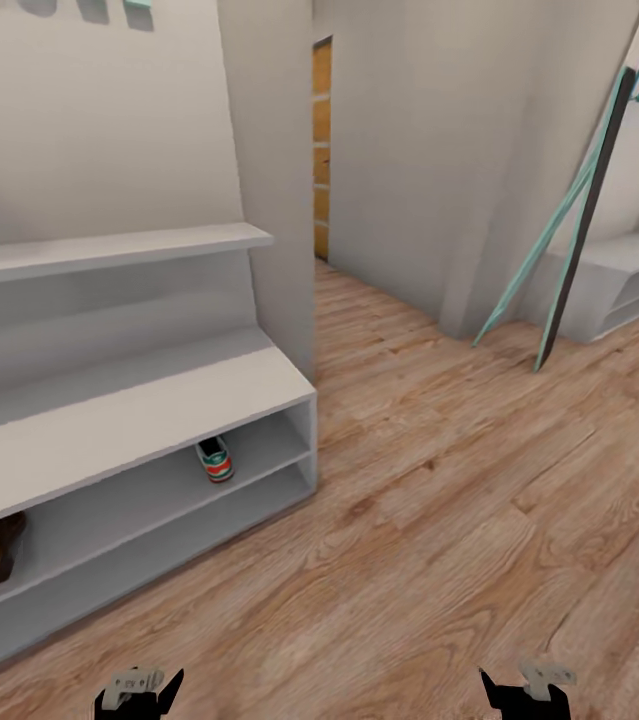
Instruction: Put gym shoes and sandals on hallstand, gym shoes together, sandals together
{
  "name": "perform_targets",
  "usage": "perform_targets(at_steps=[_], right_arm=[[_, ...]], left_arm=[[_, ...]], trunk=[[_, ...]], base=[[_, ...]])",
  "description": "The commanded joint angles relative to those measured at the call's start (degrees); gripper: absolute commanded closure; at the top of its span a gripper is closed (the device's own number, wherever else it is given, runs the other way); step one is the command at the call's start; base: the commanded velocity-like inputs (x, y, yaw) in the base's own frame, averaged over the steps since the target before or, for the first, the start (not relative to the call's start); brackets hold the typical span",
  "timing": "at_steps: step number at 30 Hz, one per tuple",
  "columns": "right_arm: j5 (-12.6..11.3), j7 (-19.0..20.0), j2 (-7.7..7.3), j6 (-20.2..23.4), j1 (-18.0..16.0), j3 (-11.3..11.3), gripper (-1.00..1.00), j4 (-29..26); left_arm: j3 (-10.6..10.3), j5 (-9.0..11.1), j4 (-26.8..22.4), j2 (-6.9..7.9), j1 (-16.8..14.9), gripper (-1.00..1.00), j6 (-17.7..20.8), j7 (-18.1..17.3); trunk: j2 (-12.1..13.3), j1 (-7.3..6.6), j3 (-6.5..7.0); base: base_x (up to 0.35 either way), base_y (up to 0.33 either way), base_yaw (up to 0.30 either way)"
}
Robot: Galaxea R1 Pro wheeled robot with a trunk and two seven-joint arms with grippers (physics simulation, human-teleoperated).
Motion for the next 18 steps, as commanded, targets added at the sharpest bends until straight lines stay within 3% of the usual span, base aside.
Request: perform_targets(at_steps=[1,18], right_arm=[[-0.6,0.3,-0.01,-0.2,-0.1,0.4,-1.00,0.1],[-0.6,0.3,-0.01,-0.2,-0.1,0.4,-1.00,0.1]], left_arm=[[0.2,0.5,0.0,0.01,0.0,-1.00,0.1,-0.6],[0.1,0.5,0.0,0.01,0.0,-1.00,0.1,-0.6]], trunk=[[0.0,-0.01,-0.05],[0.0,-0.01,-0.05]], base=[[0.000,0.000,-0.280],[0.000,0.000,-0.283]])
